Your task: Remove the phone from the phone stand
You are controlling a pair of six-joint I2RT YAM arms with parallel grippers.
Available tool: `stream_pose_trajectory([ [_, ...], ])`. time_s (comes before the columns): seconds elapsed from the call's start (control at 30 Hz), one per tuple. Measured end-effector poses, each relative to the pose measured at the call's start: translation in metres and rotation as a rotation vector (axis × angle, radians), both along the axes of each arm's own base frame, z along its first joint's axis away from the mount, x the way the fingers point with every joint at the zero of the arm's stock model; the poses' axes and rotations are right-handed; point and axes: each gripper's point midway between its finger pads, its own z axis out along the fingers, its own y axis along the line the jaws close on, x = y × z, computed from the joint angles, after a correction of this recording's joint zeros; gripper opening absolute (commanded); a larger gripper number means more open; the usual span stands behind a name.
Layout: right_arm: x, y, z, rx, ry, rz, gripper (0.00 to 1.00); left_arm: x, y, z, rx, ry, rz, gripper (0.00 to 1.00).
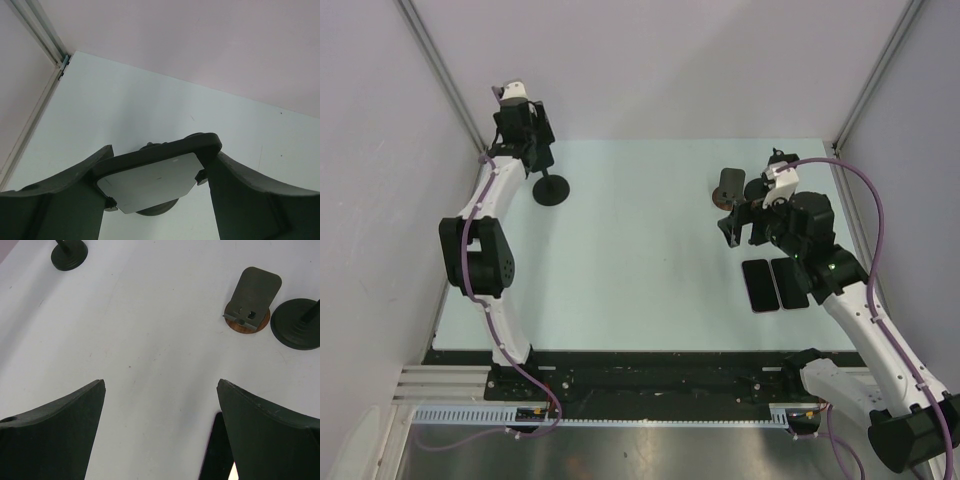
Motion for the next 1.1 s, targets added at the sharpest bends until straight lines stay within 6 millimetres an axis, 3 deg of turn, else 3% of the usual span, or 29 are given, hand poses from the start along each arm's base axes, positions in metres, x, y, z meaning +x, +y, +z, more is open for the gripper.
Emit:
stream_pose_trajectory([
  [0.27, -0.002, 0.002, -0.003, -0.001, 0.005, 0.007, 1.00, -0.002, -0.009, 0.003, 0.010, 0.006, -0.065, 0.13],
  [0.37, -0.004, 0.003, -0.001, 0.004, -0.001, 0.013, 1.00, -0.010, -0.023, 0.005, 0.010, 0.015, -0.135, 0.02],
  [0.43, -0.006, 0.006, 0.000, 0.008, -0.004, 0.022, 0.99, -0.021, -0.036, 0.007, 0.004, 0.028, -0.185, 0.00],
  [0.63, -0.013, 0.020, 0.003, 0.029, -0.003, 0.060, 0.98, -0.073, -0.101, 0.014, -0.031, 0.056, -0.381, 0.00],
  [0.87, -0.030, 0.056, 0.002, 0.022, -0.015, 0.145, 0.96, -0.155, -0.187, 0.033, -0.063, 0.032, -0.636, 0.00],
  [0.97, -0.040, 0.077, -0.005, 0.013, -0.011, 0.185, 0.94, -0.193, -0.214, 0.035, -0.082, 0.029, -0.725, 0.00],
  [1.1, -0.053, 0.103, -0.020, 0.000, -0.007, 0.225, 0.90, -0.234, -0.236, 0.033, -0.101, 0.032, -0.805, 0.00],
])
